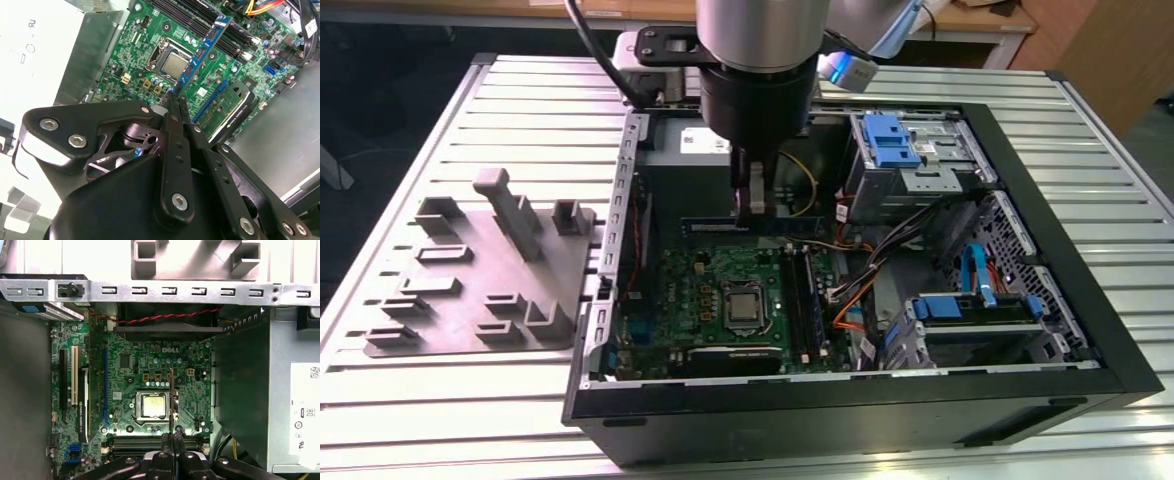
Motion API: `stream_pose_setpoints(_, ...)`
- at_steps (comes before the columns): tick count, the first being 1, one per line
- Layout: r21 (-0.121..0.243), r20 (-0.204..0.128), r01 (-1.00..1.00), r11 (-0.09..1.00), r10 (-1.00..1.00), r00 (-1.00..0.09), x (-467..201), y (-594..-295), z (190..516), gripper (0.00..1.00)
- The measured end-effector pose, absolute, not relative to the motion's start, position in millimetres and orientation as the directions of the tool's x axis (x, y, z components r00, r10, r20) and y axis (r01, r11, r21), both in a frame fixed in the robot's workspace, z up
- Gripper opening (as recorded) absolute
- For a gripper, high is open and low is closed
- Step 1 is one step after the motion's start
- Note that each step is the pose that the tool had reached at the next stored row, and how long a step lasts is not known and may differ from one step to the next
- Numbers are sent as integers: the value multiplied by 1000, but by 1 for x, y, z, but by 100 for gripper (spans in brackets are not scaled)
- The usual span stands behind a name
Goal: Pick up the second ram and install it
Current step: 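Insert the second ram into the second slot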
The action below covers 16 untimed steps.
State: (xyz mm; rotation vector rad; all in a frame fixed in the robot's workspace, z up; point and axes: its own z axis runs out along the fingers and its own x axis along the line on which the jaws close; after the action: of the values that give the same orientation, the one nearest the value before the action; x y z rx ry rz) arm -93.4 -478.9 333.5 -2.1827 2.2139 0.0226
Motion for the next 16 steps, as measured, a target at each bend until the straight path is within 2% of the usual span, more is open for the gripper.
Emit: stream_pose_setpoints(16, -13, -33, -959, 284, -958, -284, -93, -479, 331, 11)
